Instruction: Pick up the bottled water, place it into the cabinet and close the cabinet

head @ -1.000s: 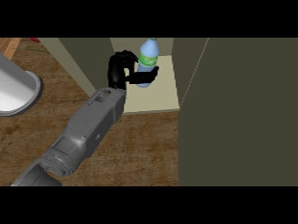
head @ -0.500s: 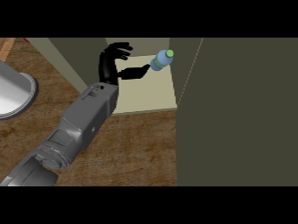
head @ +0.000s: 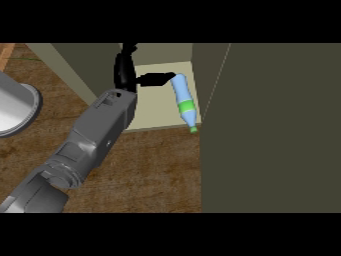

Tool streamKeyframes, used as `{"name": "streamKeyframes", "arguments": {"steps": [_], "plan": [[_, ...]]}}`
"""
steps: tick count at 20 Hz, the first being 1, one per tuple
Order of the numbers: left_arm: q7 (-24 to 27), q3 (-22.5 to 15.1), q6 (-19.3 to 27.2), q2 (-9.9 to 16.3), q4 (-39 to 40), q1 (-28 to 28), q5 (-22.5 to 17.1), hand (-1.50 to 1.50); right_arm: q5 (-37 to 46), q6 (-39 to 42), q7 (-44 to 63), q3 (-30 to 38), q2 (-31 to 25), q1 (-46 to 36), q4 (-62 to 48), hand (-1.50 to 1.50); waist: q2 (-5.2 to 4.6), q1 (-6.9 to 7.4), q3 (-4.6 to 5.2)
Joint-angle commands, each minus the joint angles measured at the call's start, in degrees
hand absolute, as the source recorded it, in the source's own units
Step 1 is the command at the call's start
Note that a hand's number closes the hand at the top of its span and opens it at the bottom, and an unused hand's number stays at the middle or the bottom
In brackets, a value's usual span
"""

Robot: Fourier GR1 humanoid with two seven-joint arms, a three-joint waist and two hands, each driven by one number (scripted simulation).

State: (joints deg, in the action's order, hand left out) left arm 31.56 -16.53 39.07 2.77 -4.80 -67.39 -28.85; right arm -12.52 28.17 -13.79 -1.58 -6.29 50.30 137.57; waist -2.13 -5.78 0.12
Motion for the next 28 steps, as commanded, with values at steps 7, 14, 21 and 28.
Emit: {"name": "streamKeyframes", "arguments": {"steps": [7, 14, 21, 28], "plan": [[7.73, 5.25, -14.05, 0.90, -6.09, -0.79, -3.88, -1.50, -3.52, 1.05, 1.55, -0.21, -0.57, 2.15, 2.89, -1.50, 0.82, 1.68, -0.01], [9.67, 6.07, -15.23, -2.69, -7.63, 0.71, -3.80, -1.50, -2.63, -0.77, 3.43, -3.53, 1.67, 1.50, 4.14, -1.50, 1.66, 3.77, -0.08], [5.22, 2.05, -14.69, -2.75, -16.80, 5.74, -5.13, -1.50, -5.79, -0.57, 5.70, -0.78, -0.12, 3.69, 7.04, -1.50, 2.41, 4.69, -0.10], [1.40, -5.40, -17.86, -2.76, -33.23, 16.49, -7.80, -1.50, -0.93, -3.46, 5.33, -4.33, 2.92, 4.60, 7.59, -1.50, 2.94, 5.95, -0.08]]}}
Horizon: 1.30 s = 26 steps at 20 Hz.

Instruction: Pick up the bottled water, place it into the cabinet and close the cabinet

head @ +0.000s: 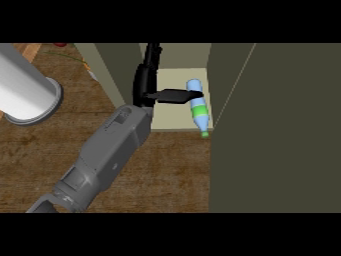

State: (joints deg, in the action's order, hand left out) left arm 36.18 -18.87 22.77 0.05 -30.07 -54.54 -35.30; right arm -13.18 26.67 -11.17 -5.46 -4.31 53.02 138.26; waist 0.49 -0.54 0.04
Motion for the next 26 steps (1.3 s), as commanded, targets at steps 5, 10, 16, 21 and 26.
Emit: {"name": "streamKeyframes", "arguments": {"steps": [5, 10, 16, 21, 26], "plan": [[0.81, -9.74, -4.90, -0.05, -18.55, 16.36, -4.54, -1.50, -0.29, -0.20, 1.52, -0.20, -0.87, 2.79, 6.50, -1.50, 0.18, 0.10, 0.02], [-1.73, -11.47, -2.48, 0.15, -30.22, 21.70, 0.49, -1.50, 4.13, -2.72, 2.30, -3.94, 1.22, 1.53, 6.38, -1.50, -0.03, 0.91, -0.01], [-3.17, -15.52, -5.66, 5.94, -43.89, 34.03, 0.53, -1.50, 6.56, -1.46, 4.28, -5.65, -2.02, 1.21, 9.65, -1.50, 0.04, 1.41, 0.05], [-5.89, -18.35, -3.53, 6.38, -50.90, 39.65, 0.79, 1.50, 5.85, 4.66, 1.76, -2.92, -8.88, 1.65, 10.47, 1.50, 0.07, 1.05, 0.03], [-7.24, -16.91, -3.67, 14.47, -62.21, 47.14, 0.48, 1.50, 9.77, 10.33, -1.03, -5.96, -12.96, 4.22, 10.11, 1.50, 0.31, 0.82, -0.01]]}}
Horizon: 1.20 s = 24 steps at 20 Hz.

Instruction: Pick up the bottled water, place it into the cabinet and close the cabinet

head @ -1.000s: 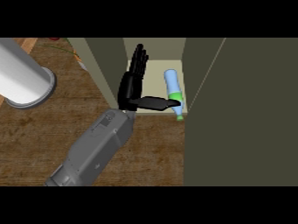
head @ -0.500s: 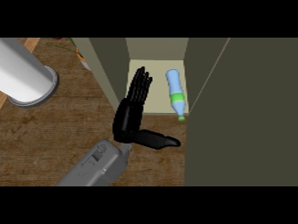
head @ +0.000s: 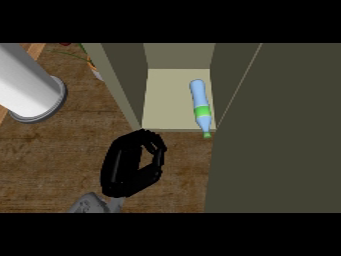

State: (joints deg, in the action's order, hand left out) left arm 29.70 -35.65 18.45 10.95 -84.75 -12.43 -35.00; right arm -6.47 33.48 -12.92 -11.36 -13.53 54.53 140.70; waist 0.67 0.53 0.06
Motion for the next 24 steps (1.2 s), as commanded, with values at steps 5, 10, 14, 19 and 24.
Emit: {"name": "streamKeyframes", "arguments": {"steps": [5, 10, 14, 19, 24], "plan": [[0.60, 3.73, -0.55, 9.05, -12.43, 11.63, -1.33, -1.50, 8.25, 5.83, -1.44, -3.30, -5.56, 1.54, 11.98, 1.50, 0.16, -0.65, 0.02], [3.03, 8.07, -6.02, 14.33, -17.43, 20.14, -5.81, -1.50, 12.31, 5.94, 0.59, -11.73, -5.70, 2.67, 12.85, 1.50, 0.06, -0.21, 0.16], [1.56, 10.50, -6.65, 15.88, -20.73, 22.62, -8.85, -1.50, 15.71, 8.66, 3.99, -19.26, -8.69, 0.44, 13.11, 1.50, 0.42, 0.35, 0.36], [2.17, 13.60, -10.28, 19.56, -23.38, 27.84, -11.76, -1.50, 16.68, 8.31, 6.71, -22.71, -10.27, -3.22, 14.50, 1.50, 0.75, 1.13, 0.58], [2.25, 15.72, -12.31, 21.59, -23.53, 30.10, -13.10, -1.50, 15.80, 7.02, 9.46, -28.33, -10.70, -5.31, 13.79, 1.50, 0.50, 1.33, 0.82]]}}
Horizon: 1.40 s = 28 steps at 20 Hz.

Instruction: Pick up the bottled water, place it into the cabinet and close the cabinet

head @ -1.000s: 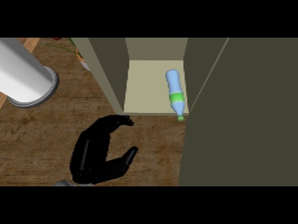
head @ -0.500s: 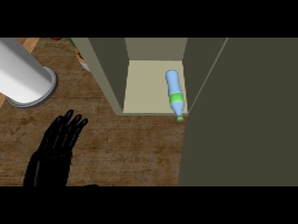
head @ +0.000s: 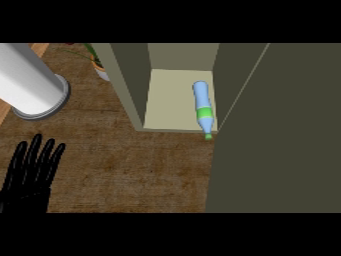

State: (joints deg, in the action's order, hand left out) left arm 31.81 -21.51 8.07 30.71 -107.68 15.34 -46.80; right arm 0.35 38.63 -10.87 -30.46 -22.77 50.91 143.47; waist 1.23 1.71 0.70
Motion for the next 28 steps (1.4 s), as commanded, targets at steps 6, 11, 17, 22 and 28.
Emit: {"name": "streamKeyframes", "arguments": {"steps": [6, 11, 17, 22, 28], "plan": [[0.39, 3.75, -6.09, 4.89, -3.87, 6.13, -3.54, -1.50, 3.73, -3.47, 6.32, -15.62, 2.97, -0.83, 5.71, 1.50, -0.97, 2.92, 0.06], [0.49, 6.10, -9.08, 6.68, -2.59, 5.29, -4.69, -1.50, 2.37, -4.04, 7.00, -16.21, 1.78, -3.68, 4.24, 1.50, -1.90, 5.01, 0.23], [-0.36, 7.74, -12.77, 9.71, -3.58, 5.74, -5.91, -1.50, 1.94, -6.69, 9.92, -14.67, 1.87, -9.03, 2.03, 1.50, -2.53, 7.81, 0.27], [-0.81, 7.90, -14.90, 10.83, -3.72, 6.23, -6.58, -1.50, 0.91, -7.62, 12.11, -13.36, 1.47, -13.86, 1.28, 1.50, -2.98, 10.74, 0.52], [-1.34, 8.67, -16.30, 12.12, -3.58, 5.68, -6.86, -1.50, 2.35, -6.64, 14.94, -10.76, -0.87, -21.74, 0.31, -1.50, -3.00, 13.49, 0.83]]}}
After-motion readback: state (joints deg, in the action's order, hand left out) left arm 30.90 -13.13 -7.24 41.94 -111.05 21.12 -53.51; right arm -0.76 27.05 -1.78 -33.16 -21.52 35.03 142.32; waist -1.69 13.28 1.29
